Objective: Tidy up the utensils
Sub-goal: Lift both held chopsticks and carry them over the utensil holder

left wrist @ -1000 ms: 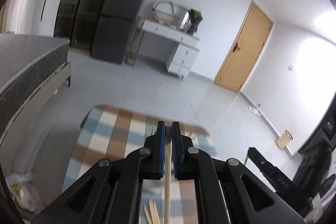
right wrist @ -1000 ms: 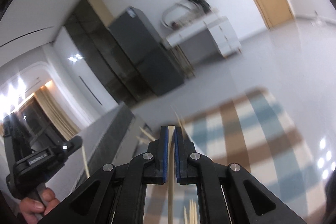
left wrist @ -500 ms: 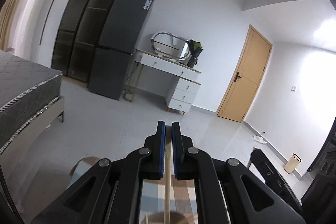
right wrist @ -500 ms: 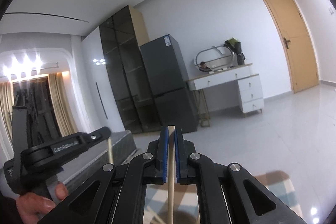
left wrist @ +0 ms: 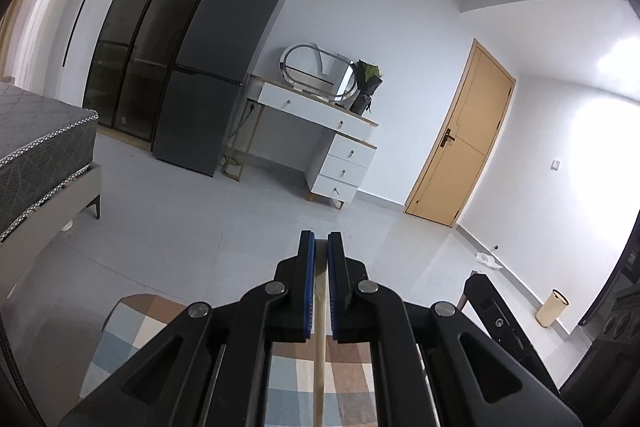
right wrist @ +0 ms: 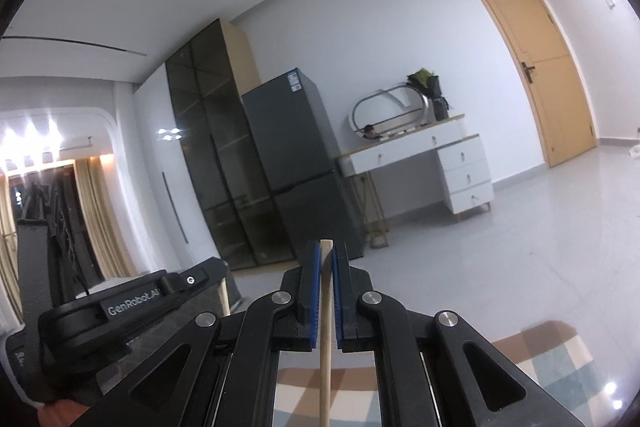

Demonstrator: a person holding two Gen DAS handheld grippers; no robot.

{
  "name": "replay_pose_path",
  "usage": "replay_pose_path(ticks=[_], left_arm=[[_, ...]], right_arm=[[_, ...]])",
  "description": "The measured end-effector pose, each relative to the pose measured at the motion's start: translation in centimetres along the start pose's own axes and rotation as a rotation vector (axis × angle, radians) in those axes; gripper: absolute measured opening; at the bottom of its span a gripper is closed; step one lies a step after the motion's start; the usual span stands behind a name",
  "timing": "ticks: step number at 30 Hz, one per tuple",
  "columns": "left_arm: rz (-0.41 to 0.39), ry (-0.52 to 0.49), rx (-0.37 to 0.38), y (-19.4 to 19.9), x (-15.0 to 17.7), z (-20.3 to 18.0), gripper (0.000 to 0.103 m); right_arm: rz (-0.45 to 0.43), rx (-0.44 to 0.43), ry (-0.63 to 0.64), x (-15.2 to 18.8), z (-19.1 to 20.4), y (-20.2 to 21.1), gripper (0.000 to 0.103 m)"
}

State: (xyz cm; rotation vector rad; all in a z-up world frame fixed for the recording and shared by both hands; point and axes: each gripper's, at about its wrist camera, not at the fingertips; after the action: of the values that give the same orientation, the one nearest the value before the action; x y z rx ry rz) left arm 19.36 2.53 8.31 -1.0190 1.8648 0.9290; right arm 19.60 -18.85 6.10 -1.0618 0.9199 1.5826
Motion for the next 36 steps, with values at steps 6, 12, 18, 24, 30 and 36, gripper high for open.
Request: replay_pose_path(ticks=[6,12,18,24,30,36], left_arm=[[-0.002,-0.050,0.024,0.2,0.1,-1.4,0.002],[0.003,-0.116,0.029,0.0,0.5,-2.3,0.002],[-0.006,-0.137,0.033,0.6,0.4,-2.5,0.002],[0.013,-0.162,0.044,1.2,0.4,-2.7,0.002],[0.091,-0.188,0.071,1.9,0.8,-3.1,0.002],[0.247,-0.162,0.130,2.3,1.3,-3.1,0.002]], right_arm=[[0.000,0.007,-0.001,0.4,-0.6,0.5,0.005],[0.020,0.006,0.011,0.5,-1.3,0.7,0.006],[0.046,0.003,0.039,0.8,-1.5,1.9,0.006],[0.076,-0.007,0.072,1.2,-1.5,3.2,0.006],[0.114,-0.040,0.096,1.4,-0.9,4.5,0.006],[0.218,-0.058,0.129,3.2,-0.9,6.0,0.008]])
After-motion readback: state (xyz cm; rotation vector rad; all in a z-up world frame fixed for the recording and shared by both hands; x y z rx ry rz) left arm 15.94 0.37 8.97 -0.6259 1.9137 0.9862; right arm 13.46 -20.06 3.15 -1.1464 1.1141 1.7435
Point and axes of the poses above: each gripper's, at about its wrist camera, not at the fingertips, and y roughly against the way its jaws point, z to its left, x to its underside, and after that the axes turned 6 degrees about x, right-handed
